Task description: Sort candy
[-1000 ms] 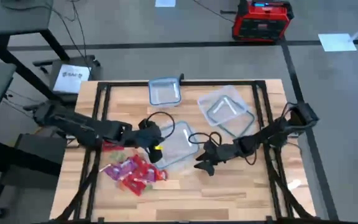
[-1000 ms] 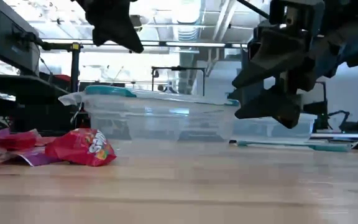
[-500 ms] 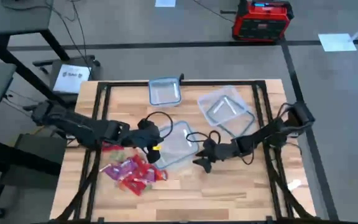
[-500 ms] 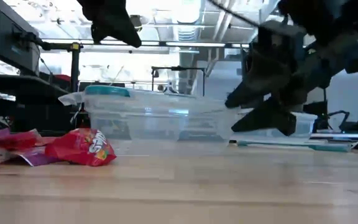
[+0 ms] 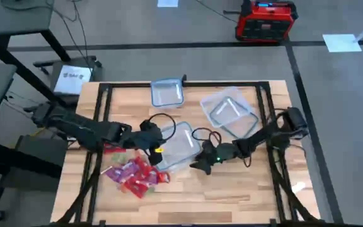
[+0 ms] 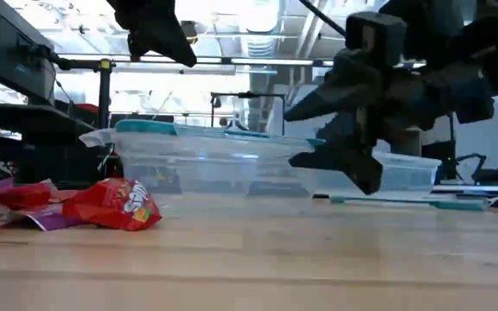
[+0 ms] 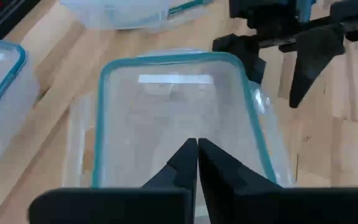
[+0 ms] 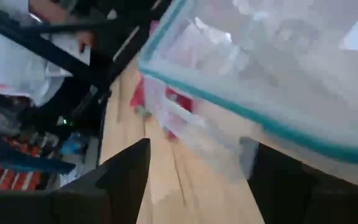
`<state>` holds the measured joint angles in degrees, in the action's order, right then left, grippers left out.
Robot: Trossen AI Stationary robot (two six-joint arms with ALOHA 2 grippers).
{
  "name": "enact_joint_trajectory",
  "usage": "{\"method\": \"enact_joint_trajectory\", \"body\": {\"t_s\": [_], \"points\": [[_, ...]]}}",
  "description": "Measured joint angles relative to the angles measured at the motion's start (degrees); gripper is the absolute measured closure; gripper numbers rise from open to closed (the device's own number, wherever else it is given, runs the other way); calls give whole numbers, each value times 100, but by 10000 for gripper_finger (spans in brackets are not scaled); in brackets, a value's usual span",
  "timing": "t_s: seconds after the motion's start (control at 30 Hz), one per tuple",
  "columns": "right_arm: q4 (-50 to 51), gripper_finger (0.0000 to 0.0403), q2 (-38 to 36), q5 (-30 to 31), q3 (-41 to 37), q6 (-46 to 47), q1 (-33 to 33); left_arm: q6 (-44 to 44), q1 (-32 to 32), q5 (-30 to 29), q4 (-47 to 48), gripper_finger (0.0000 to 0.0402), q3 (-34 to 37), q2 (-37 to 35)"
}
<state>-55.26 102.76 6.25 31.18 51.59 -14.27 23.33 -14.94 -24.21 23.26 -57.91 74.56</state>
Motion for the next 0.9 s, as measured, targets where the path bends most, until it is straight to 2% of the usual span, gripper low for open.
{"method": "enact_joint_trajectory", "body": {"t_s": [0.13, 0.23, 0.33, 0.53, 0.73, 0.9], "points": [[-48, 172, -2, 19, 0, 358, 61, 2, 0, 0, -1, 402, 0, 0], [44, 196, -3, 30, 0, 534, 67, 10, 0, 0, -1, 402, 0, 0], [141, 249, -4, 30, 2, 603, 71, 15, 0, 0, -1, 402, 0, 0], [51, 384, -5, -4, 3, 543, 71, 26, 0, 0, -26, 402, 0, 0], [-264, 397, -49, -155, 16, 509, 77, 26, 0, 0, -25, 402, 2, 0], [-104, 401, -428, -276, 134, 249, 73, 26, 0, 0, -26, 402, 2, 0]]}}
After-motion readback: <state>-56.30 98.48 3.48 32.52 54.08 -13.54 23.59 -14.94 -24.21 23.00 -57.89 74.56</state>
